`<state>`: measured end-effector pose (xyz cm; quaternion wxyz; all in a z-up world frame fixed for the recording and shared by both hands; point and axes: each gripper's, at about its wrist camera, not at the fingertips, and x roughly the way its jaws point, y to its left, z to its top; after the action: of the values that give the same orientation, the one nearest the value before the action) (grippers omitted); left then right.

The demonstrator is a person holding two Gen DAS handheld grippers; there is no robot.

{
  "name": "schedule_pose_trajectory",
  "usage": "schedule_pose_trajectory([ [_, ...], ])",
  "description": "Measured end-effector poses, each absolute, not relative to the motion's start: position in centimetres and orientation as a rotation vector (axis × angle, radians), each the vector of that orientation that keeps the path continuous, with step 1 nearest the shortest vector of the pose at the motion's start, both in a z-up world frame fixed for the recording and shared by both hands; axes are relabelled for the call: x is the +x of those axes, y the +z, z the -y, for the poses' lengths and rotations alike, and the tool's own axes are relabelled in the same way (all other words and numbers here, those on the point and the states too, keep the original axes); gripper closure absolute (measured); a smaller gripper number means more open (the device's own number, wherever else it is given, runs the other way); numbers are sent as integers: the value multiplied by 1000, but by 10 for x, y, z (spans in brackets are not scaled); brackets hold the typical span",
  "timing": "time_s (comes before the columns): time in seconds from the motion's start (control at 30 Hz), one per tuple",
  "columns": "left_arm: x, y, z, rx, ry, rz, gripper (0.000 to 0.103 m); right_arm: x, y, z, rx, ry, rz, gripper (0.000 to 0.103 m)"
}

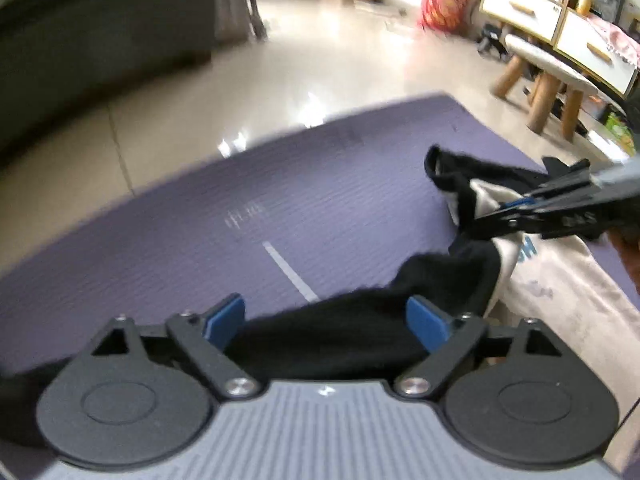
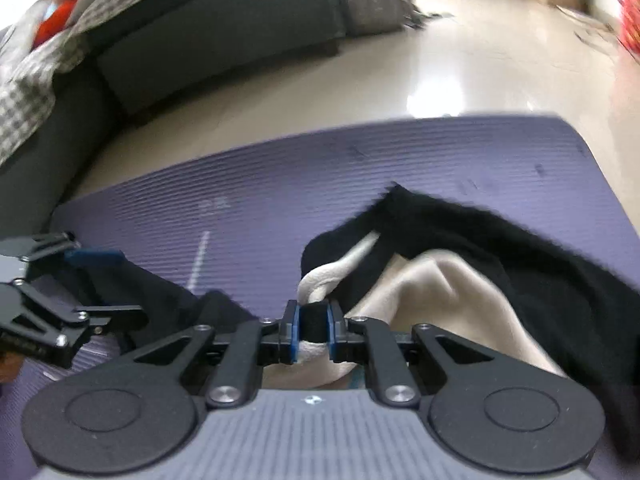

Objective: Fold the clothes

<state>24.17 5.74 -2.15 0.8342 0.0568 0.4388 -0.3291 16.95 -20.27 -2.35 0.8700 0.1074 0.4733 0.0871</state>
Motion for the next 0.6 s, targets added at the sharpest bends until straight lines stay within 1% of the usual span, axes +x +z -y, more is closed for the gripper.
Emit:
schedule_pose_trajectory([
  [0.07, 243, -30, -50, 148, -730, -953, 13, 163, -31, 214, 263, 173, -1016, 86],
  [0.1, 244, -34, -47, 161, -746, -965, 14, 158, -32, 221, 281, 165, -1021, 81],
  [0.13, 242, -37, -43, 181, -768, -968, 18, 159, -32, 223, 279, 156, -1026, 69],
  [0.17, 239, -39, -40, 195, -785, -968, 22, 160, -33, 225, 275, 147, -1031, 65],
  [0.23, 231, -44, -35, 213, -817, -968, 57, 161, -32, 224, 252, 137, -1037, 64],
  [0.27, 228, -44, -35, 204, -830, -964, 68, 161, -32, 221, 230, 137, -1039, 64],
  [0.3, 225, -43, -35, 179, -839, -961, 89, 163, -31, 216, 197, 130, -1042, 64],
  [0.33, 220, -42, -34, 159, -841, -955, 96, 163, -30, 213, 175, 126, -1044, 63],
  [0.4, 208, -40, -30, 178, -827, -926, 100, 164, -24, 196, 59, 110, -1022, 63],
  [0.47, 196, -39, -26, 203, -805, -892, 100, 160, -11, 186, -13, 94, -960, 62],
  [0.6, 181, -38, -30, 183, -767, -869, 100, 163, 12, 175, -67, 143, -853, 60],
])
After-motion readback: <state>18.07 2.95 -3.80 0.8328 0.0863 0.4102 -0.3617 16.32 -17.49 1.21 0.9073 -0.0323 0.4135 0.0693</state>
